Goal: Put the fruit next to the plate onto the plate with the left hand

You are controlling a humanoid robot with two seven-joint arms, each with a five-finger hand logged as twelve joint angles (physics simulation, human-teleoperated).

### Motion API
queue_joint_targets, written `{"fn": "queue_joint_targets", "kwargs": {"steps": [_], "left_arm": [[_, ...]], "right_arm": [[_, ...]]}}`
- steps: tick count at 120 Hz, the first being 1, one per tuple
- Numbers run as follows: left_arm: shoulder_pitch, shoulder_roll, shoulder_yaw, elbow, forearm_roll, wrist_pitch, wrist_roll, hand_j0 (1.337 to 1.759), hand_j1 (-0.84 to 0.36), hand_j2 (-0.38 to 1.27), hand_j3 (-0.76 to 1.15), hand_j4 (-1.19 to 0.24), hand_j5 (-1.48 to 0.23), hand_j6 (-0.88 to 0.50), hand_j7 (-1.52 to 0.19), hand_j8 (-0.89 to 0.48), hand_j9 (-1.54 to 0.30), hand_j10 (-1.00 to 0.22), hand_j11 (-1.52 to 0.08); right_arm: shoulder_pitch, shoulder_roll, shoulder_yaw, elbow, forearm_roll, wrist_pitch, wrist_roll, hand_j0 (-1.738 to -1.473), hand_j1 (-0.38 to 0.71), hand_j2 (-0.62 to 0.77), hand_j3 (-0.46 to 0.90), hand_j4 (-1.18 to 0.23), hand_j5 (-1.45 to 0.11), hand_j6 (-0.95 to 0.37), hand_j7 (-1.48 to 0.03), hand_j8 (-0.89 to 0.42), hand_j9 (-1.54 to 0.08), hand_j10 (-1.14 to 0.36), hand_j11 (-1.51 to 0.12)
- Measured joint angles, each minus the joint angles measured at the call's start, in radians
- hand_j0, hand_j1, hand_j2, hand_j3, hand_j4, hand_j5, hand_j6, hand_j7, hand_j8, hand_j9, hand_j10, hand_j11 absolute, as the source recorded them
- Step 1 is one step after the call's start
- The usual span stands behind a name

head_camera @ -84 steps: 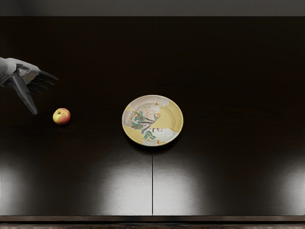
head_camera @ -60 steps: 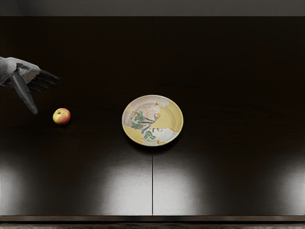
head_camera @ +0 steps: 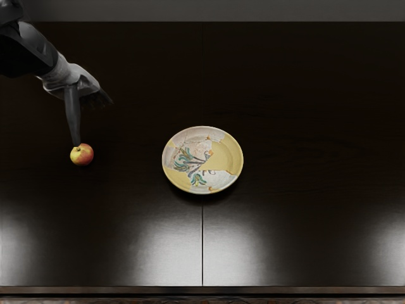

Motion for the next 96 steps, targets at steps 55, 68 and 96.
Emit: {"fn": "queue_joint_targets", "kwargs": {"steps": [55,68,96], "left_arm": [[0.079,-0.197,0.151,-0.228,-0.217,0.685,0.0,1.658,0.34,0.0,0.0,-0.01,-0.01,-0.01,-0.01,-0.01,-0.01,-0.01,-0.01],[0.118,-0.213,0.149,-0.249,-0.191,0.705,0.0,1.658,0.32,0.0,0.0,-0.02,-0.03,-0.02,-0.03,-0.02,-0.03,-0.02,-0.03],[0.177,-0.217,0.148,-0.258,-0.203,0.784,-0.001,1.658,0.16,0.03,0.0,-0.15,-0.2,-0.15,-0.2,-0.15,-0.2,-0.15,-0.2]], "right_arm": [[0.0,0.0,0.0,0.0,0.0,0.0,0.0,-1.658,-0.33,0.0,0.0,-0.02,-0.02,-0.02,-0.02,-0.02,-0.02,-0.02,-0.02],[0.0,0.0,0.0,0.0,0.0,0.0,0.0,-1.658,-0.33,0.0,0.0,-0.02,-0.02,-0.02,-0.02,-0.02,-0.02,-0.02,-0.02],[0.0,0.0,0.0,0.0,0.0,0.0,-0.001,-1.658,-0.33,0.0,0.0,-0.02,-0.02,-0.02,-0.02,-0.02,-0.02,-0.02,-0.02]]}}
